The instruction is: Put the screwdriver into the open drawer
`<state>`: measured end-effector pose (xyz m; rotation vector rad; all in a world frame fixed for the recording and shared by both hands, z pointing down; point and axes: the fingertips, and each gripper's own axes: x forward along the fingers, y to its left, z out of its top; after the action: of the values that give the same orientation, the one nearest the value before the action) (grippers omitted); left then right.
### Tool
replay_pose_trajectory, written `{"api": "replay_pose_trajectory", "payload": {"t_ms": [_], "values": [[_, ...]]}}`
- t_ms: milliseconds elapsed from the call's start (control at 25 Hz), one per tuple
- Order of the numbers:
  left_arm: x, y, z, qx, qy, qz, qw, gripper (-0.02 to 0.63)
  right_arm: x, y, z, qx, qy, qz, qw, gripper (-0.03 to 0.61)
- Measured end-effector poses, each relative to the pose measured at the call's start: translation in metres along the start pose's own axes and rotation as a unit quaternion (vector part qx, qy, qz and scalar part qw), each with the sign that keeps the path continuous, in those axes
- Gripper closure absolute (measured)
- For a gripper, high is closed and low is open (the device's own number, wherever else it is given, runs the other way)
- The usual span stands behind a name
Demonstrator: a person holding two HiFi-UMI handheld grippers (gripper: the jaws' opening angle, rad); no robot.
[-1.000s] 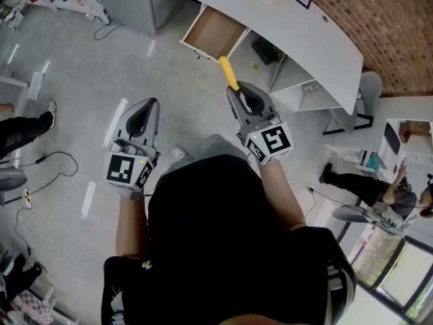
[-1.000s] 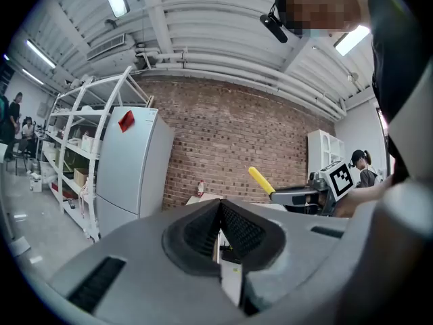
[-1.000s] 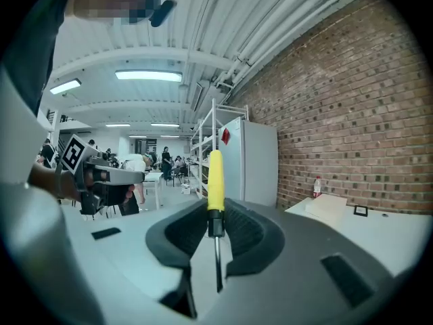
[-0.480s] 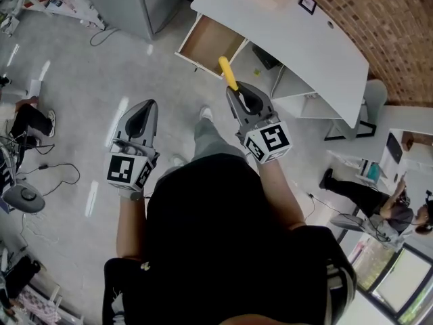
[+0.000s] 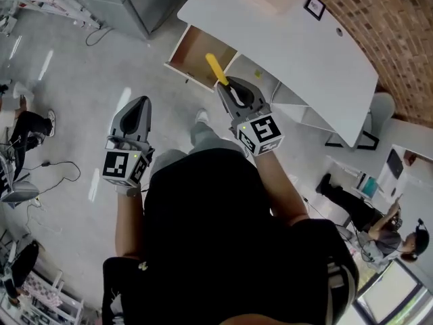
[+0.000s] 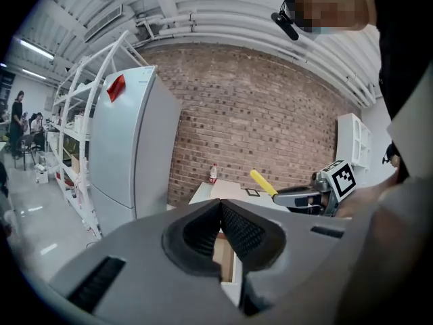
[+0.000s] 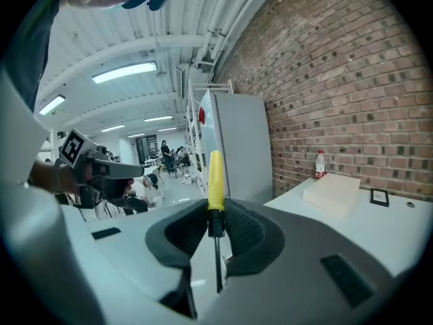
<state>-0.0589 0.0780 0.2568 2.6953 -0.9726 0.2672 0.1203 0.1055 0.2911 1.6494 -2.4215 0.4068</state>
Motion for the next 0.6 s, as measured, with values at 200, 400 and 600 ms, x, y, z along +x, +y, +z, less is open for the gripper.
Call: {"api": "replay_pose_trajectory", "payload": {"t_ms": [200,400,600], "values": [[0.029,0.007,-0.006,-0.017,0.021,0.024,0.9993,0.611,0.029,-0.033,-0.022,0.005,0.039,0.018,0.999,0.495],[0.04,0.024,-0.019,-0.033,0.043,0.036,0.9979,0.611,0.063,-0.047,-0.049,0.012,0.08,0.025,0.996,0.495],[0.042,0.049,-0.035,-0.052,0.057,0.054,0.9956,0.611,0.099,-0.053,-0.082,0.009,0.126,0.03,0.992,0.495]]}}
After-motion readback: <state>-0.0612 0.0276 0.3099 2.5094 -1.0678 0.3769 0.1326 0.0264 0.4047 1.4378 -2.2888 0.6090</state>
